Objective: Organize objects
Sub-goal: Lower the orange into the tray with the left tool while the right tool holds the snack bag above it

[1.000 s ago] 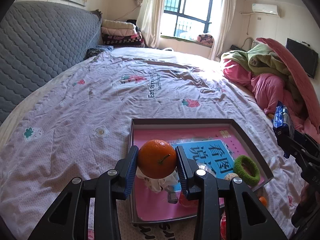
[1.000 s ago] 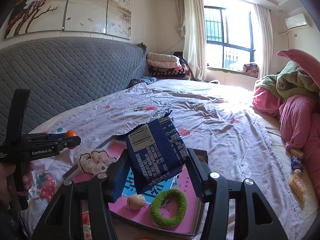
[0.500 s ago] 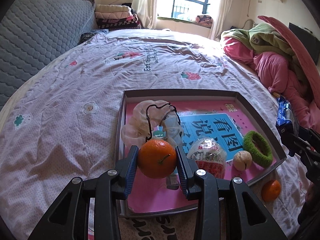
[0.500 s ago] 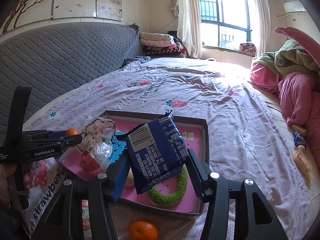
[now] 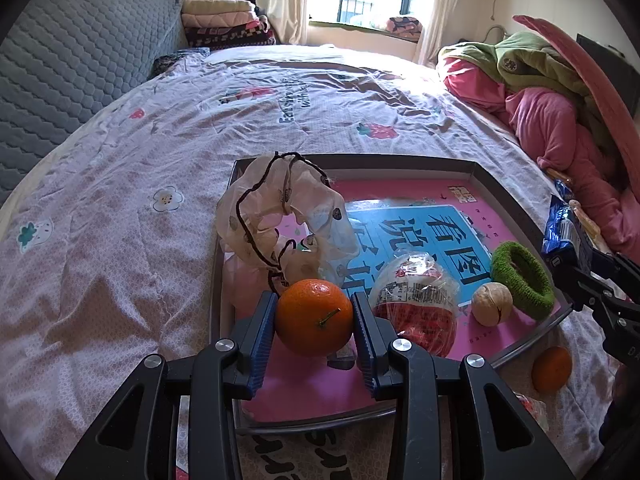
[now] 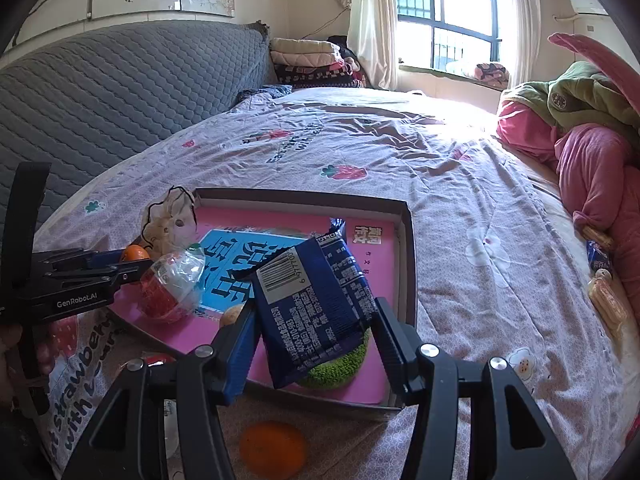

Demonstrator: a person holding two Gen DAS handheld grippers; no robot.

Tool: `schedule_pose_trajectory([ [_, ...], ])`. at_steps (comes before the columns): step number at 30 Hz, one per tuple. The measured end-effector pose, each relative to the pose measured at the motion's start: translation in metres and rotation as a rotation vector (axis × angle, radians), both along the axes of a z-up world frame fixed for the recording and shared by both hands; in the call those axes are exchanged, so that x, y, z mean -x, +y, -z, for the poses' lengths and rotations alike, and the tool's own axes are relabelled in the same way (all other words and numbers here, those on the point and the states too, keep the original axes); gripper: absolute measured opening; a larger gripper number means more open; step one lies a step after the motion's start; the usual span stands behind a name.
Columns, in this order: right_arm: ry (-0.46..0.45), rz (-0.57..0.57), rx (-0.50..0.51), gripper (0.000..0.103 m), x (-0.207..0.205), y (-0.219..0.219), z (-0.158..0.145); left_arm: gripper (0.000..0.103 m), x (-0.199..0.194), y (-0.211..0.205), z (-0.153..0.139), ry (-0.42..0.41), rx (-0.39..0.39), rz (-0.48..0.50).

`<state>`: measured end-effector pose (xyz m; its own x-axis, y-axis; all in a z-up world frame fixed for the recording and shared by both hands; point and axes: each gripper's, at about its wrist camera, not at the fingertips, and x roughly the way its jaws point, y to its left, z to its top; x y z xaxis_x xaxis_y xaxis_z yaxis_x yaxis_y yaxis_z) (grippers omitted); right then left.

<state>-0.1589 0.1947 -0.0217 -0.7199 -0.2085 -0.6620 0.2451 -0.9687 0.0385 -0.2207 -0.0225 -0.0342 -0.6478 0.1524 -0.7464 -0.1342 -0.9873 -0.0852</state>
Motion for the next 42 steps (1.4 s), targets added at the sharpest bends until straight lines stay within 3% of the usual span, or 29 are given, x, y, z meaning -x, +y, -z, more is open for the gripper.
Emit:
schedule_pose_trajectory([
  [16, -0.038, 0.003, -0.018, 0.055, 0.010, -0.001, 0.010, 0.038, 0.004, 0.007, 0.016, -0.032, 0.014, 0.014],
  [42, -0.111, 0.010, 0.008, 0.057, 0.019, 0.000, 0.028, 0.039, 0.003, 0.005, 0.016, -0.027, 0.011, 0.014],
])
